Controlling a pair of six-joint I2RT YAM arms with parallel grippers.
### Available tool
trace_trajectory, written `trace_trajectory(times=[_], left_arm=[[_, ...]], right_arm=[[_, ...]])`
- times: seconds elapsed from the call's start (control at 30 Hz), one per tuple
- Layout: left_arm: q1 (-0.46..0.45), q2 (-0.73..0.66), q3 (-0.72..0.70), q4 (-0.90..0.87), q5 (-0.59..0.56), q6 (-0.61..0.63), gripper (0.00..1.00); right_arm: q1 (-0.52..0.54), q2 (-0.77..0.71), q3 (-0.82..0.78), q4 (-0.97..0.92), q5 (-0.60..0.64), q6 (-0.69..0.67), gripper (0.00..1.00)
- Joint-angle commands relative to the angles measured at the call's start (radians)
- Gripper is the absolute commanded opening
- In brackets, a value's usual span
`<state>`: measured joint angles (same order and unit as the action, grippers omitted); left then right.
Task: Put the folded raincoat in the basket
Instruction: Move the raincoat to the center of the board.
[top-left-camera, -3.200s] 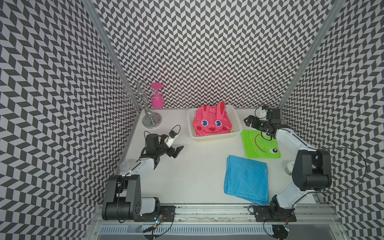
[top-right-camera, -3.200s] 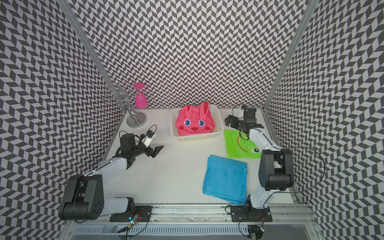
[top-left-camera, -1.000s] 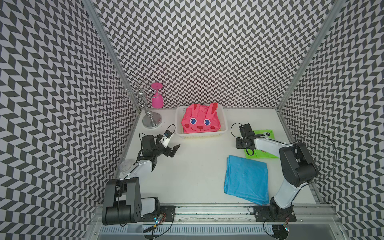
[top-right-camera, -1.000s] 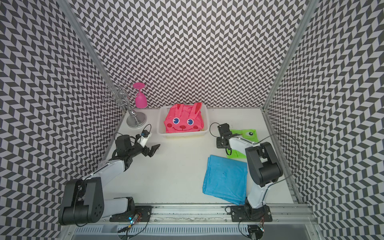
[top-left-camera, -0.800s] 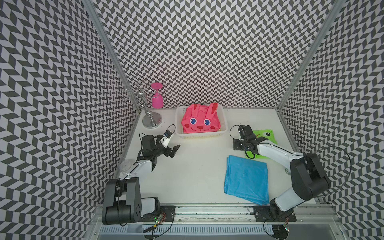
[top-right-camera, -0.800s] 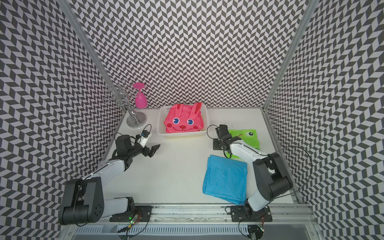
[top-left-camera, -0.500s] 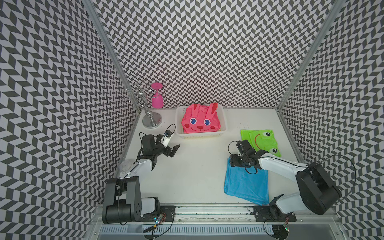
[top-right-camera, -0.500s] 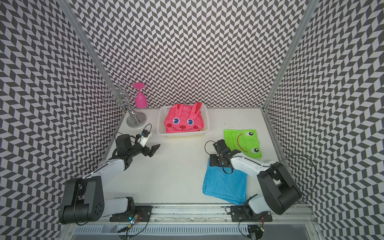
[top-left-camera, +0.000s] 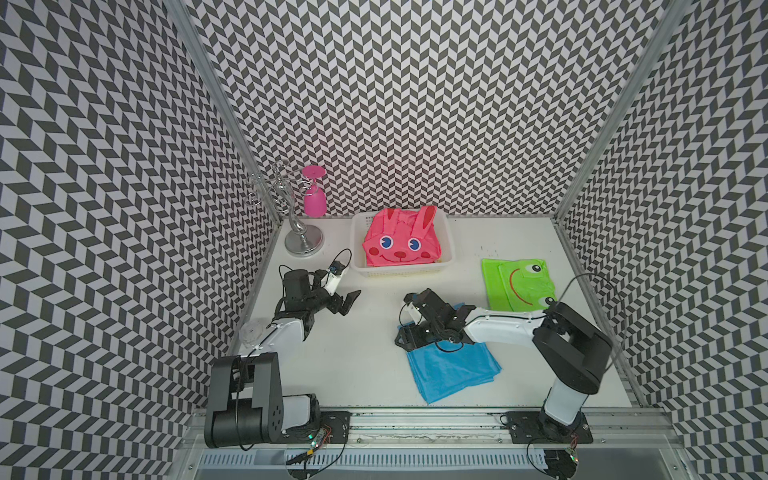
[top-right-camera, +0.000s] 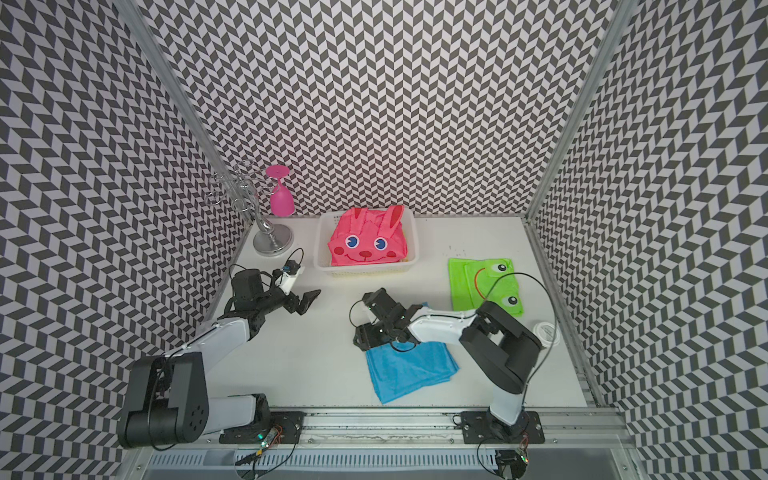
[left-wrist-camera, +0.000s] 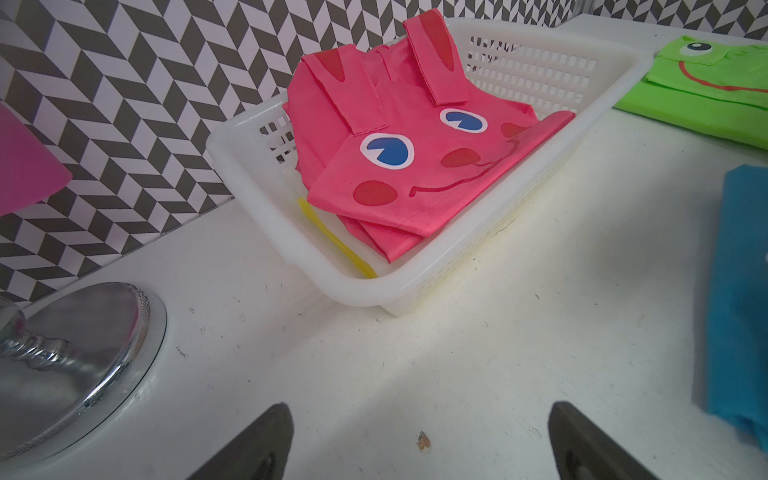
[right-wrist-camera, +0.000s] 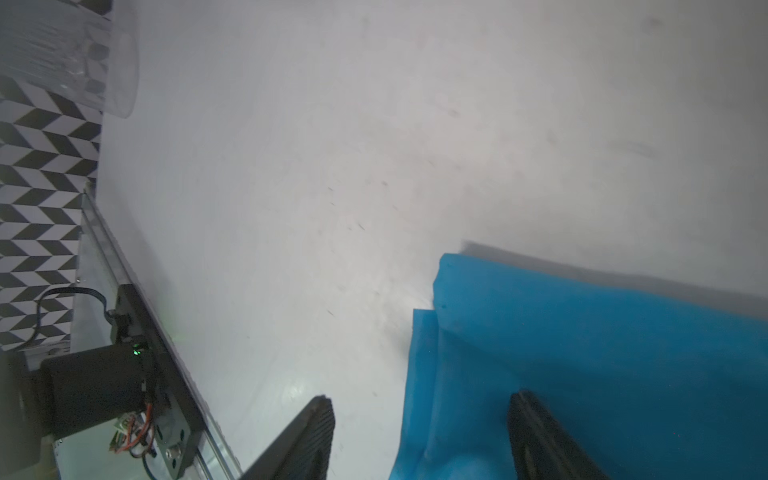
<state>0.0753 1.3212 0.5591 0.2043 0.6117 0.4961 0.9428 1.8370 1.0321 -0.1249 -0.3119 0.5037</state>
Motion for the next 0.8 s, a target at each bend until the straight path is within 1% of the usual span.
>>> trace_trajectory(times=[0.0,0.1,0.13,0.2,0.23,0.27,0.33,0.43,0.5,0.53,0.6,0.63,0.7,0.77], left_arm=[[0.024,-0.004,0.044,-0.031,0.025,-0.005,1.00],[0.051,-0.021,0.039,-0.061,0.106,0.041,1.00],[0.058,-0.030,0.026,-0.050,0.133,0.044,1.00],[0.058,-0.026,0.035,-0.080,0.162,0.063,1.00],[0.057,-0.016,0.057,-0.128,0.188,0.078,1.00],[0.053,-0.008,0.080,-0.177,0.211,0.096,1.00],[0.025,0.006,0.118,-0.286,0.239,0.141,1.00],[-0.052,0.003,0.122,-0.384,0.209,0.201,1.00],[-0.112,0.008,0.120,-0.458,0.188,0.242,1.00],[-0.140,0.016,0.120,-0.483,0.182,0.254,1.00],[-0.196,0.037,0.122,-0.528,0.153,0.267,1.00],[-0.223,0.047,0.121,-0.532,0.125,0.263,1.00],[-0.278,0.066,0.115,-0.531,0.063,0.251,1.00],[-0.316,0.090,0.112,-0.535,0.045,0.257,1.00]], right_arm=[[0.058,0.058,0.083,0.057,-0.086,-0.054,0.71],[0.083,0.014,0.095,0.047,-0.117,-0.133,0.72],[0.082,-0.016,0.088,0.026,-0.100,-0.154,0.72],[0.079,-0.090,0.060,-0.028,-0.023,-0.175,0.74],[0.072,-0.136,0.035,-0.058,0.016,-0.174,0.74],[0.063,-0.174,0.012,-0.082,0.048,-0.159,0.75],[0.030,-0.252,-0.067,-0.139,0.118,-0.085,0.75],[-0.026,-0.369,-0.205,-0.176,0.137,0.037,0.74],[-0.069,-0.450,-0.311,-0.188,0.158,0.158,0.72],[-0.090,-0.476,-0.353,-0.188,0.151,0.197,0.72],[-0.148,-0.512,-0.442,-0.163,0.093,0.230,0.70],[-0.165,-0.521,-0.469,-0.155,0.086,0.247,0.69],[-0.184,-0.540,-0.530,-0.109,0.070,0.294,0.68],[-0.190,-0.546,-0.574,-0.052,0.045,0.331,0.68]])
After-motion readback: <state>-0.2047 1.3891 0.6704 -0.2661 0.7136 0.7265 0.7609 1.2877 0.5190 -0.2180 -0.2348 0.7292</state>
